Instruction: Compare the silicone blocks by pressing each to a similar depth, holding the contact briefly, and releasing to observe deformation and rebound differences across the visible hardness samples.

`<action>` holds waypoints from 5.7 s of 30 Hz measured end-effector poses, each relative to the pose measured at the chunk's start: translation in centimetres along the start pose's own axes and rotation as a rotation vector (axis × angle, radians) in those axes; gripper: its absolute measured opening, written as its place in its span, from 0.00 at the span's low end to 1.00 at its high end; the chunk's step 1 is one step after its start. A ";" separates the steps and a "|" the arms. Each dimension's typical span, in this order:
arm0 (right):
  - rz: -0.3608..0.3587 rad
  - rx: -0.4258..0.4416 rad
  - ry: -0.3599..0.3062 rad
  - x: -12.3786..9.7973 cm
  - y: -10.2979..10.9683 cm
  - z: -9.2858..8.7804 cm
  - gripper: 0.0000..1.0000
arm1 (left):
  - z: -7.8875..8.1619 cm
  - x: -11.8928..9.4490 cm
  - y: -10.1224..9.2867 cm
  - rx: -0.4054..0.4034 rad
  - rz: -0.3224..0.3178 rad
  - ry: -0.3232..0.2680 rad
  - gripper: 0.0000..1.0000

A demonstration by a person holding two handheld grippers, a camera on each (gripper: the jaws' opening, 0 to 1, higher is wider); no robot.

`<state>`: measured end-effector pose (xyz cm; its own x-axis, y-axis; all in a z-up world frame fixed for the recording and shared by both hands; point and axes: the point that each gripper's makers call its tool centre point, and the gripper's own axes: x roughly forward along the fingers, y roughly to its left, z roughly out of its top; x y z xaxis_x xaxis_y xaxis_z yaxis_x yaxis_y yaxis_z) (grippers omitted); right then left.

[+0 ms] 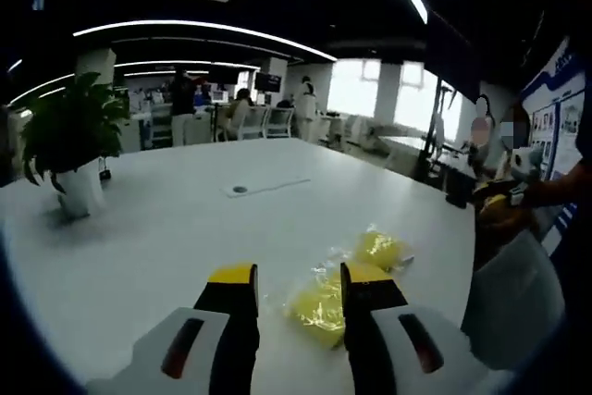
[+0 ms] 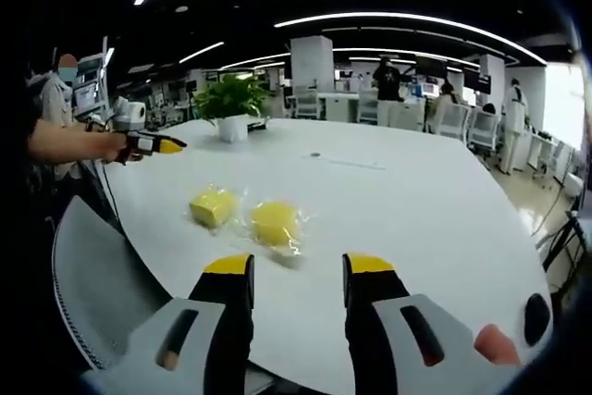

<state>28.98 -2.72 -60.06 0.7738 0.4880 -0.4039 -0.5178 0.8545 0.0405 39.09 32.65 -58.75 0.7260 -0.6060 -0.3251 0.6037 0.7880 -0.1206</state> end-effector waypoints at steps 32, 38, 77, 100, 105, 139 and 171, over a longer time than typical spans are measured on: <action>-0.001 -0.042 -0.017 1.4 -0.8 1.5 0.39 | 0.0 -7.7 -5.7 0.117 0.055 -0.033 0.40; 0.010 -0.047 0.032 1.4 -0.5 0.5 0.40 | -2.1 -8.3 -6.4 0.082 0.017 0.037 0.42; 0.016 -0.076 0.086 0.3 -0.4 0.2 0.38 | -0.3 -5.5 -7.8 0.077 -0.053 0.072 0.45; -0.053 -0.075 0.111 -2.1 -2.2 -0.9 0.37 | 3.3 4.2 -9.6 -0.089 -0.198 0.106 0.42; -0.054 -0.080 0.125 -2.4 -2.1 -1.5 0.36 | 2.0 6.5 -8.3 -0.179 -0.125 0.173 0.33; -0.095 -0.099 0.210 -3.0 -5.5 -4.2 0.33 | -7.3 17.4 -7.7 -0.490 -0.037 0.397 0.36; -0.076 -0.094 0.235 -1.3 -6.3 -4.7 0.29 | -8.8 21.5 -8.2 -0.760 -0.031 0.372 0.15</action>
<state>29.54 -9.57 -64.07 0.7117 0.3585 -0.6040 -0.5013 0.8616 -0.0793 46.90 14.11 -73.03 0.4765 -0.6586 -0.5824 0.1394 0.7107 -0.6896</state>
